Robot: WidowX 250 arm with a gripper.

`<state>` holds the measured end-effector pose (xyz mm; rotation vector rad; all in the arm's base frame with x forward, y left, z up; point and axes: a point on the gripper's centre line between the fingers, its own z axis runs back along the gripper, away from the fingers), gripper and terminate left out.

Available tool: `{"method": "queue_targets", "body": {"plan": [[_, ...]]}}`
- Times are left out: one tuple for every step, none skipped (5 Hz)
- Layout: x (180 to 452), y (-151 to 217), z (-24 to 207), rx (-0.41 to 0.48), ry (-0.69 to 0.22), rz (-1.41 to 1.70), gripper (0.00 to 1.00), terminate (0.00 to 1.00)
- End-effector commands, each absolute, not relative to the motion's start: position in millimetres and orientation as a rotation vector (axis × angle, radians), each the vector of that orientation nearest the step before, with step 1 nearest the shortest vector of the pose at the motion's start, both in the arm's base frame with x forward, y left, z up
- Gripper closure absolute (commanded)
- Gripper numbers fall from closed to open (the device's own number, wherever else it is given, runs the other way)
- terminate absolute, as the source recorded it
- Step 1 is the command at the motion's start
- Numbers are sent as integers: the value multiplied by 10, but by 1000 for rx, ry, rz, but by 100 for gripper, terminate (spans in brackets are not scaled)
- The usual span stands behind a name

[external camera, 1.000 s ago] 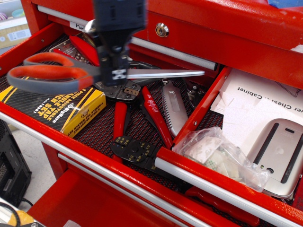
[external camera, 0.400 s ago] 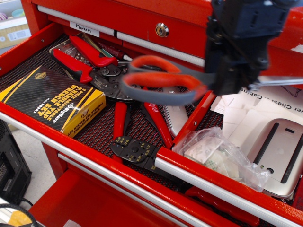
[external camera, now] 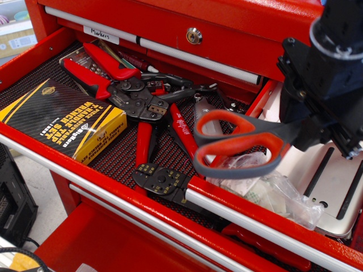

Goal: Pick up scissors and put into drawer

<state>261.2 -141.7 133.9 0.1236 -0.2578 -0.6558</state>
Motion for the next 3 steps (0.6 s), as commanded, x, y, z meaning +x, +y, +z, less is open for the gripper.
{"method": "queue_targets", "body": {"plan": [[2847, -1572, 1391, 73, -383, -612, 0, 0], [2847, -1572, 1391, 73, -383, -612, 0, 0], [2847, -1572, 1391, 73, -383, -612, 0, 100]]}}
